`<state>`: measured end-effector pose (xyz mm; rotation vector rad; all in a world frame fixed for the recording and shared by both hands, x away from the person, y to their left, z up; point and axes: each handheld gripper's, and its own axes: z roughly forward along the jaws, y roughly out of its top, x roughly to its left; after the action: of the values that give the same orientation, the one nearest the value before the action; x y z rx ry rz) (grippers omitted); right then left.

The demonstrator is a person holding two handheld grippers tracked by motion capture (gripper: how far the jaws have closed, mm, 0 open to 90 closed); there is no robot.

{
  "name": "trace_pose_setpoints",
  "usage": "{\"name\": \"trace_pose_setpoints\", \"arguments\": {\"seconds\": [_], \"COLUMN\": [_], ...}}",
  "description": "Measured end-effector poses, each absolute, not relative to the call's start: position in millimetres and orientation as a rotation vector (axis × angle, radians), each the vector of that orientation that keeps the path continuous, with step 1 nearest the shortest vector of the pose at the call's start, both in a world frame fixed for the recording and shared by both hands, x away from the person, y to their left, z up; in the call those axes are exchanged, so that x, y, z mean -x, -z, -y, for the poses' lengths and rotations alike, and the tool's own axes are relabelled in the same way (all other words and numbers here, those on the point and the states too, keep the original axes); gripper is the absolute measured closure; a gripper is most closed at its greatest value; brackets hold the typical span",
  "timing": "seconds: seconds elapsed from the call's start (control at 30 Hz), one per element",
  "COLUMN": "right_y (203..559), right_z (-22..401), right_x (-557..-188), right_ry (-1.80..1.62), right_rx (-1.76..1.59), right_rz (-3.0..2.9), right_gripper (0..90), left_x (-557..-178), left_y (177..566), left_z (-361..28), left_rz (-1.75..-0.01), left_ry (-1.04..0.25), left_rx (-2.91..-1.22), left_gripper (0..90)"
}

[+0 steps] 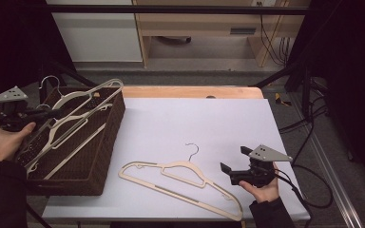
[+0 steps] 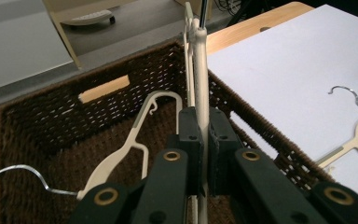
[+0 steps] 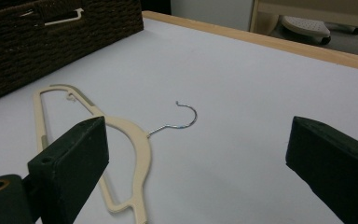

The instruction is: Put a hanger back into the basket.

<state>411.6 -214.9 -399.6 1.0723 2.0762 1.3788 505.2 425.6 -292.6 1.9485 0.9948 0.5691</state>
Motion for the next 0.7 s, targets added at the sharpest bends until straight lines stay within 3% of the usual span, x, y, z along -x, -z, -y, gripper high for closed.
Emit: {"name": "trace_pose_setpoints", "arguments": {"seconds": [0.27,0.7], "right_y": [400,400], "right_z": [215,214], "right_x": [-412,-412], "right_ry": [-1.373,-1.378], "right_rx": [-1.066,-1.065], "right_rz": [-2.085,-2.086], "right_gripper": [6.0,6.1], "left_x": [-502,-507], "left_y": [309,359], "left_z": [-442,-425], "left_rz": [-1.063,-1.173], "left_ry": [-0.542,-0.459], "left_rx": [-1.968,-2.005], "left_gripper": [86.3,85.7]}}
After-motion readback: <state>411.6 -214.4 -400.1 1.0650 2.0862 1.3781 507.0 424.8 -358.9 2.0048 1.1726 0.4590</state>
